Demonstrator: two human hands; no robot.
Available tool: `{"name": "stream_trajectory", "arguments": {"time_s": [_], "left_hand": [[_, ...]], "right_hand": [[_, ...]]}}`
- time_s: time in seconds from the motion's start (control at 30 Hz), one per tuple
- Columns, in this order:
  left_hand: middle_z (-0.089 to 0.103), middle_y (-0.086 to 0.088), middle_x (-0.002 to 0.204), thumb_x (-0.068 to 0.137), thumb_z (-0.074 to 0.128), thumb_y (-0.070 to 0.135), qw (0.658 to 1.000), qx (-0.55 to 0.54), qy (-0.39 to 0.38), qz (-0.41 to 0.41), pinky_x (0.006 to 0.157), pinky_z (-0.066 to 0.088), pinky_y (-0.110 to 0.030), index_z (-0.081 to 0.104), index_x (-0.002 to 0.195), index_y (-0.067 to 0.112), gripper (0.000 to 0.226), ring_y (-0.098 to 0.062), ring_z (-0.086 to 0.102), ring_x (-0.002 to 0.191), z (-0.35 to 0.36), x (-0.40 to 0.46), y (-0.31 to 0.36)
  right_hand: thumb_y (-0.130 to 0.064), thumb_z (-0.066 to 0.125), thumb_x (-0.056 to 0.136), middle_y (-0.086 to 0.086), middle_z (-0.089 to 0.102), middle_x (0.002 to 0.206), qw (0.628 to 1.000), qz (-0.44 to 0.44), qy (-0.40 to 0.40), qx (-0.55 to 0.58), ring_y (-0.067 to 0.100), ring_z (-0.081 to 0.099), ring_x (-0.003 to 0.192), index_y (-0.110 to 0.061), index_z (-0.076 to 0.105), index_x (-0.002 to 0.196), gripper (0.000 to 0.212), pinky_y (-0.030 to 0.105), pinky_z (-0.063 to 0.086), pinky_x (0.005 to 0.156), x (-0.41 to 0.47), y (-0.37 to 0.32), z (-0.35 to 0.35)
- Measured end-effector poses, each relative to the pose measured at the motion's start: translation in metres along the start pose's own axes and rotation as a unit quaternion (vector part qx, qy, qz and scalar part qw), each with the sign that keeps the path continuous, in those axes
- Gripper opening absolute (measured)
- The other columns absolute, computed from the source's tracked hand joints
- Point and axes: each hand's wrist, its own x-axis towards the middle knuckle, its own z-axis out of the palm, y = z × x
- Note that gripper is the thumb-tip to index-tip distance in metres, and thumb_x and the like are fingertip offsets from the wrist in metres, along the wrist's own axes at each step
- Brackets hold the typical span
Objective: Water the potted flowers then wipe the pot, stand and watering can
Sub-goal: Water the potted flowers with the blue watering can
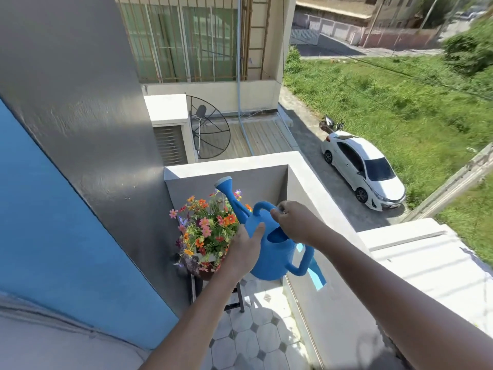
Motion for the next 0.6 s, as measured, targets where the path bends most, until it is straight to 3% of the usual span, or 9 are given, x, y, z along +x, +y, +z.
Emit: {"name": "stream_trajectory", "arguments": {"time_s": [0.1, 0.17, 0.3, 0.37, 0.43, 0.53, 0.6], "left_hand": [[0.059, -0.002, 0.106, 0.095, 0.042, 0.051, 0.999, 0.007, -0.023, 0.021, 0.063, 0.04, -0.025, 0.047, 0.116, 0.022, 0.036, -0.01, 0.057, 0.088, 0.013, 0.005, 0.004], [0.059, 0.001, 0.106, 0.095, 0.043, 0.049, 0.999, 0.028, -0.03, 0.031, 0.063, 0.041, -0.023, 0.047, 0.118, 0.024, 0.034, -0.008, 0.057, 0.088, 0.025, 0.011, 0.006], [0.062, 0.006, 0.113, 0.083, 0.035, 0.072, 0.992, 0.112, -0.04, 0.051, 0.09, 0.049, -0.043, 0.046, 0.121, 0.04, 0.051, -0.019, 0.06, 0.101, 0.062, 0.033, 0.004], [0.058, 0.01, 0.119, 0.09, 0.034, 0.065, 0.985, 0.145, -0.062, 0.064, 0.091, 0.041, -0.034, 0.041, 0.131, 0.038, 0.05, -0.015, 0.055, 0.104, 0.083, 0.04, 0.012], [0.054, 0.008, 0.119, 0.095, 0.038, 0.054, 0.984, 0.136, -0.089, 0.071, 0.086, 0.037, -0.03, 0.04, 0.136, 0.03, 0.048, -0.015, 0.051, 0.105, 0.107, 0.044, 0.023], [0.063, -0.001, 0.12, 0.091, 0.047, 0.051, 0.988, 0.084, -0.115, 0.065, 0.094, 0.046, -0.035, 0.047, 0.128, 0.028, 0.043, -0.021, 0.059, 0.108, 0.149, 0.055, 0.034], [0.065, -0.002, 0.112, 0.094, 0.052, 0.042, 0.986, 0.07, -0.139, 0.055, 0.093, 0.048, -0.033, 0.051, 0.121, 0.027, 0.031, -0.022, 0.062, 0.103, 0.179, 0.066, 0.035]], "right_hand": [[-0.037, 0.043, 0.1, 0.004, 0.058, 0.081, 0.998, 0.012, 0.052, 0.028, 0.014, 0.048, 0.062, -0.004, 0.058, 0.103, 0.036, 0.027, 0.038, 0.056, -0.003, 0.023, 0.002], [-0.036, 0.043, 0.1, -0.001, 0.056, 0.079, 0.994, 0.026, 0.08, 0.067, 0.011, 0.051, 0.065, -0.009, 0.058, 0.102, 0.031, 0.027, 0.041, 0.06, -0.006, 0.038, 0.002], [-0.035, 0.045, 0.099, 0.008, 0.064, 0.089, 0.976, 0.072, 0.131, 0.158, 0.021, 0.059, 0.076, -0.009, 0.059, 0.101, 0.029, 0.034, 0.046, 0.07, -0.014, 0.073, -0.007], [-0.031, 0.045, 0.099, 0.013, 0.063, 0.082, 0.964, 0.089, 0.164, 0.187, 0.029, 0.058, 0.075, -0.004, 0.058, 0.09, 0.032, 0.038, 0.045, 0.07, -0.018, 0.094, -0.011], [-0.027, 0.045, 0.099, 0.012, 0.058, 0.076, 0.95, 0.104, 0.2, 0.217, 0.026, 0.053, 0.072, -0.003, 0.056, 0.085, 0.031, 0.034, 0.04, 0.065, -0.022, 0.114, -0.016], [-0.024, 0.044, 0.099, 0.007, 0.058, 0.081, 0.917, 0.149, 0.246, 0.275, 0.021, 0.053, 0.072, -0.004, 0.06, 0.094, 0.026, 0.031, 0.038, 0.064, -0.022, 0.144, -0.024], [-0.028, 0.043, 0.098, 0.005, 0.058, 0.081, 0.891, 0.185, 0.272, 0.314, 0.023, 0.058, 0.075, -0.012, 0.057, 0.09, 0.023, 0.034, 0.044, 0.072, -0.018, 0.166, -0.027]]}}
